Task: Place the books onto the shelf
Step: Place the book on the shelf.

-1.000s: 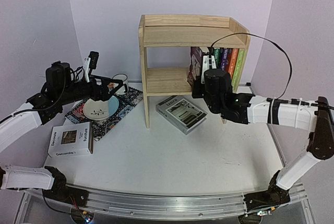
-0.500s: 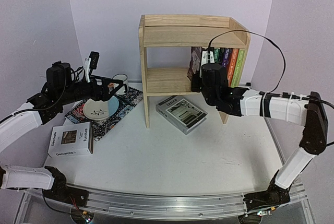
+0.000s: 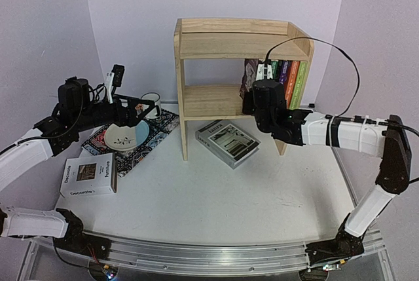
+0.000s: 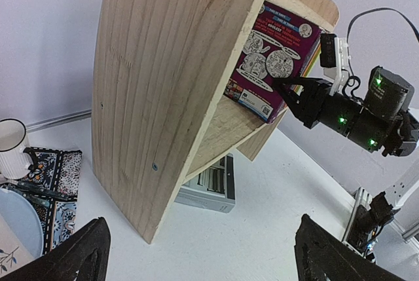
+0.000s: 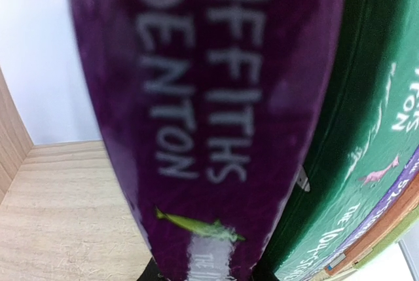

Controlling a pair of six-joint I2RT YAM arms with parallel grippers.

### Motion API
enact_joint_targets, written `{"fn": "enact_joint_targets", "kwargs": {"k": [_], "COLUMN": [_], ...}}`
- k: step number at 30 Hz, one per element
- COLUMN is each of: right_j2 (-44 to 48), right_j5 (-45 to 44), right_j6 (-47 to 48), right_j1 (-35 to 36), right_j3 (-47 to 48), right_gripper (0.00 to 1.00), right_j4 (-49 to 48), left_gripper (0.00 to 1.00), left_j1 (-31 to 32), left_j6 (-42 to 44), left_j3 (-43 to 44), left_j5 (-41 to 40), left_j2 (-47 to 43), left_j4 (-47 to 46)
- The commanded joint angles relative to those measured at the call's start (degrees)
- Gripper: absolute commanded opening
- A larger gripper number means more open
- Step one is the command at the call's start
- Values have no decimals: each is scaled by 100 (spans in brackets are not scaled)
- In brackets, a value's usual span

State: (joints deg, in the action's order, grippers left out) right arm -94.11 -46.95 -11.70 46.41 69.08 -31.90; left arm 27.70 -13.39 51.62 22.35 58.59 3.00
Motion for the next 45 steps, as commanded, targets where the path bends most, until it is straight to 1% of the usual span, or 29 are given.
{"fn": "enact_joint_targets", "kwargs": {"k": [1, 6, 9, 14, 18, 29, 31, 38, 40, 44, 45], "right_j2": [109, 46, -23, -115, -86, -28, 22, 28, -58, -122, -105], "right_j5": [-471, -254, -279, -816, -1058, -1794, -1639, -473, -336, -376, -388], "right_j6": [-113, -121, -100, 143, 255, 86, 40, 46, 75, 99, 89], "right_j1": [-94, -92, -90, -97, -132, -141, -139, -150, -150, -150, -152], "right_j3": [325, 350, 416, 558, 567, 500, 450, 409, 492, 571, 558], "right_gripper": [0, 1, 0, 0, 0, 0, 0, 0, 0, 1, 6], "right_j4": [-380, -401, -405, -405, -405, -405, -405, -436, -443, -449, -451], "left_gripper": [99, 100, 99, 99, 99, 99, 99, 99, 99, 99, 99], "left_j1": [0, -3, -1, 0, -7, -4, -2, -5, -2, 2, -1], "left_j6": [54, 47, 47, 50, 54, 22, 24, 12, 12, 12, 12], "left_j3": [242, 242, 232, 223, 214, 252, 250, 267, 265, 248, 240], "left_j5": [103, 119, 116, 120, 104, 171, 168, 196, 206, 186, 183], "left_j2": [54, 46, 34, -3, -17, 12, 13, 66, 59, 6, -6], "left_j4": [-152, -155, -159, -151, -155, -156, -154, -166, -168, -162, -166]}}
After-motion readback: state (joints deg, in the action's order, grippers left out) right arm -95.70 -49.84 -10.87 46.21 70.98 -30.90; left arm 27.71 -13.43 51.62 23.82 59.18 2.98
